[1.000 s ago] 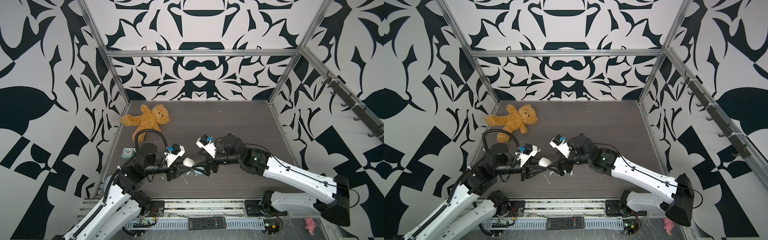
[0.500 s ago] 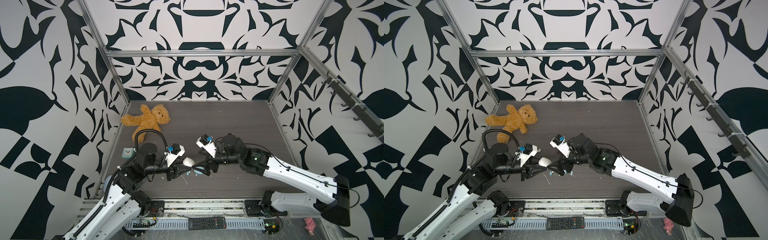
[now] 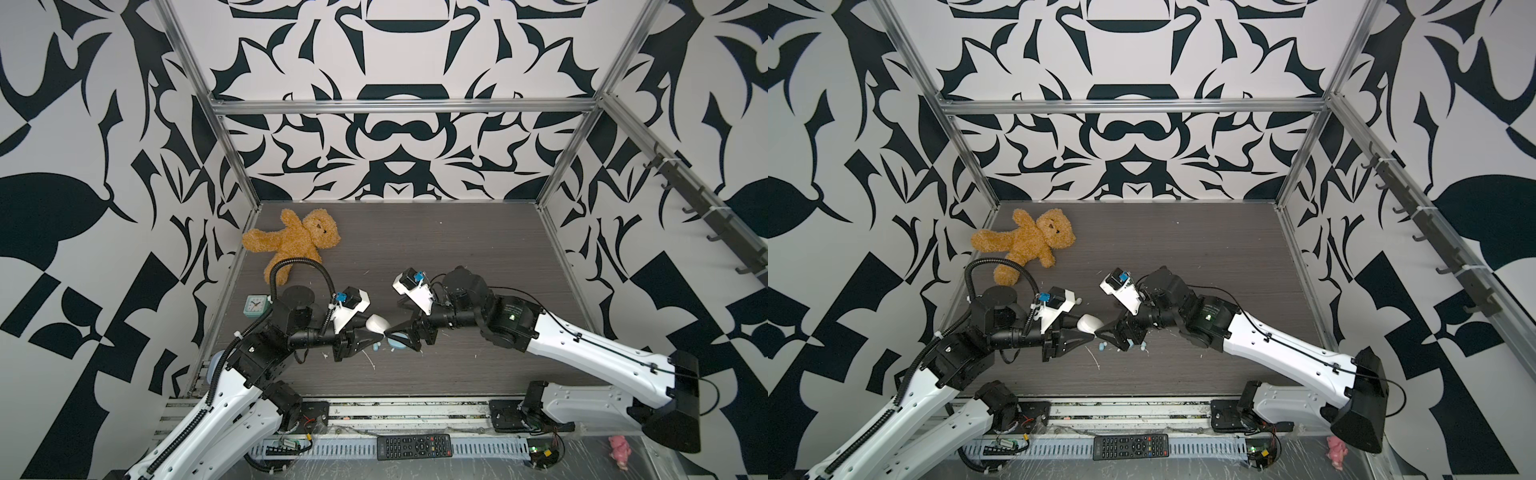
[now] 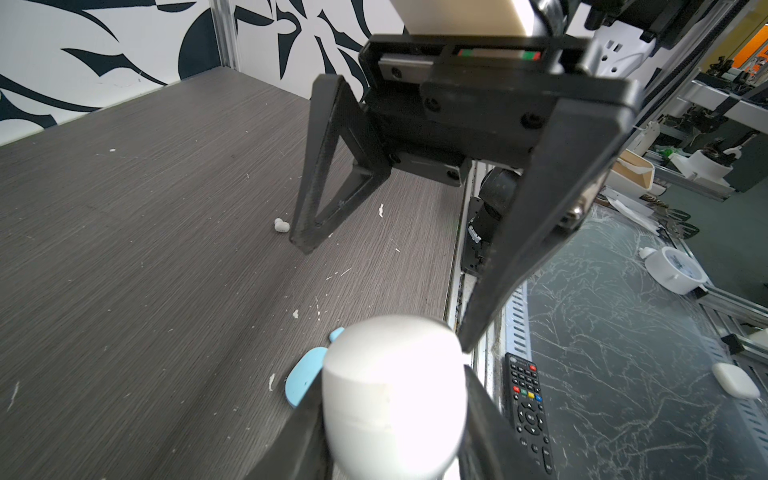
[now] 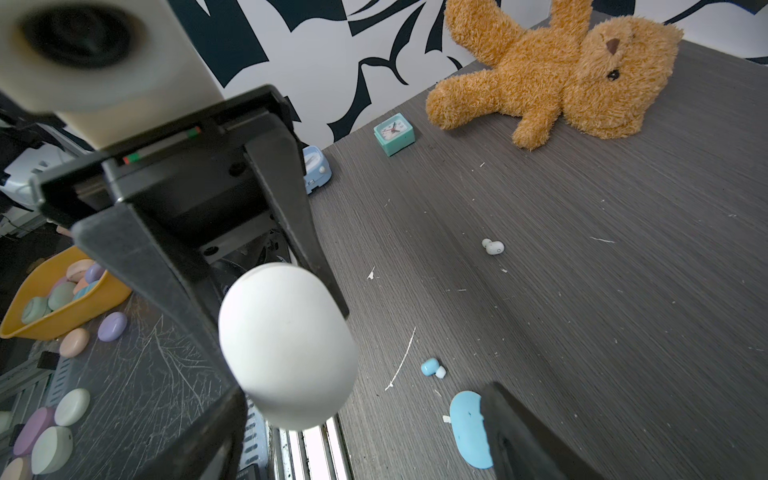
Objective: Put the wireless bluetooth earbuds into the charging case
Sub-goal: 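Push the lid open with the right gripper while the left gripper holds the case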
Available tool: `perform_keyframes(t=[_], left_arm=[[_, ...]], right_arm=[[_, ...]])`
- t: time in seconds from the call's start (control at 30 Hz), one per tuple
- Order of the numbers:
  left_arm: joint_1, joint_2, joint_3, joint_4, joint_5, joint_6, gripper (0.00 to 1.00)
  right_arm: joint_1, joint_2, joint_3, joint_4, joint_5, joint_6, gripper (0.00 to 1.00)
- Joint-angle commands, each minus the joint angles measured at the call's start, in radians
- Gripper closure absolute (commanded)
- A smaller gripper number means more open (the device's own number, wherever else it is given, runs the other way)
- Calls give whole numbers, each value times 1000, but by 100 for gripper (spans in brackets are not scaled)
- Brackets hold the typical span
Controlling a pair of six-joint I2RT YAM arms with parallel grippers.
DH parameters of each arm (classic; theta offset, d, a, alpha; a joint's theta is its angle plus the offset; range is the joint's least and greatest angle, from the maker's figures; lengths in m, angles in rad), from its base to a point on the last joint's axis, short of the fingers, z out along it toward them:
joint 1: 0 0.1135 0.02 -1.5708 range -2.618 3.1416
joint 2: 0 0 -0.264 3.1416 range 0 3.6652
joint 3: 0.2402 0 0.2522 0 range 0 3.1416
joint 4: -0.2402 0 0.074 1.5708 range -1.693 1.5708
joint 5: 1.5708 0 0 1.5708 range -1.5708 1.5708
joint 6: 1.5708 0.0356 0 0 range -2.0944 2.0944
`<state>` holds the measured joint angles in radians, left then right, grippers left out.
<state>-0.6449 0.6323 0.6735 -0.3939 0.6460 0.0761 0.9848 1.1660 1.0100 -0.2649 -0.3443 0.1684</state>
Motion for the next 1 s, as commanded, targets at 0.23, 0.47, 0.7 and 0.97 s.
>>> perform_keyframes(t=[0.23, 0.47, 0.7, 0.97], left_arm=[[-19, -13, 5, 8, 161, 13, 100], [-19, -10, 6, 7, 161, 14, 100], [-19, -9, 6, 6, 162, 15, 100], [-19, -8, 7, 4, 164, 16, 100]], right_arm=[[-24, 3, 34, 30, 193, 5, 11], [-23, 0, 32, 29, 193, 4, 11], [-23, 0, 34, 27, 185, 6, 11], [-24, -4, 36, 24, 186, 6, 11]])
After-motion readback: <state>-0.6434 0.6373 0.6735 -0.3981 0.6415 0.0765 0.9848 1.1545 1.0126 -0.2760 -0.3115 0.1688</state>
